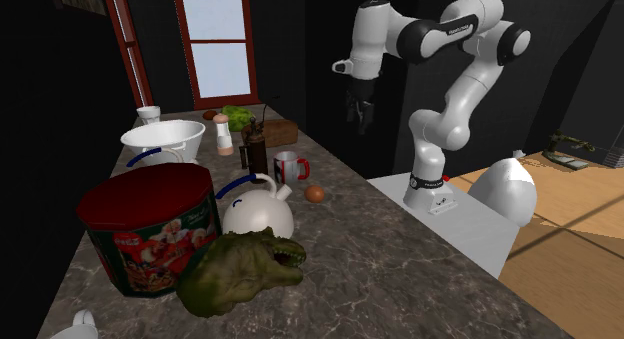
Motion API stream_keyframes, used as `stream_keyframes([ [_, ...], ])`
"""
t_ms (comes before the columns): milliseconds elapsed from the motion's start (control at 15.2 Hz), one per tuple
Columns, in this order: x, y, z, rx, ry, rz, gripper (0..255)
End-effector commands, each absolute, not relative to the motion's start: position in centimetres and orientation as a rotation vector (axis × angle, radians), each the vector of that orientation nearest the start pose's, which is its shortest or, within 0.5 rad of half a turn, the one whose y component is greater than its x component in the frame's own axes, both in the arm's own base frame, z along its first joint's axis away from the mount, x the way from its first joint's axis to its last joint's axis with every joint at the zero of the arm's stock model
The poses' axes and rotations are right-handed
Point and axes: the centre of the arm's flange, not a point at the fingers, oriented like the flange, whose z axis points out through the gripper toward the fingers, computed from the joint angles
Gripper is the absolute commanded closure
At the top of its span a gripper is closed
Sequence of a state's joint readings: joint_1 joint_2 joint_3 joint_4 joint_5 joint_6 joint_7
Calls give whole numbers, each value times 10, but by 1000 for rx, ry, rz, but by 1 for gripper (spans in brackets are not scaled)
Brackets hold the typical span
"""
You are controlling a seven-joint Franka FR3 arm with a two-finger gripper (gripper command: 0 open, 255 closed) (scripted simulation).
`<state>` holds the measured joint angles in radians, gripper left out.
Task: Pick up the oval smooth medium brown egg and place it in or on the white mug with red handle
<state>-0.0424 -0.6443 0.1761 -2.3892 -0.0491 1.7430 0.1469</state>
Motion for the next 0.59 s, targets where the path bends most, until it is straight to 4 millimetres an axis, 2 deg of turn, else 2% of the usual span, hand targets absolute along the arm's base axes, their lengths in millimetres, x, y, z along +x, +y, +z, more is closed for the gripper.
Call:
stream_keyframes([
  [0, 370, 61, 518, -3297, 136, -23, 0],
  [528, 435, 80, 436, -3296, 403, -41, 0],
])
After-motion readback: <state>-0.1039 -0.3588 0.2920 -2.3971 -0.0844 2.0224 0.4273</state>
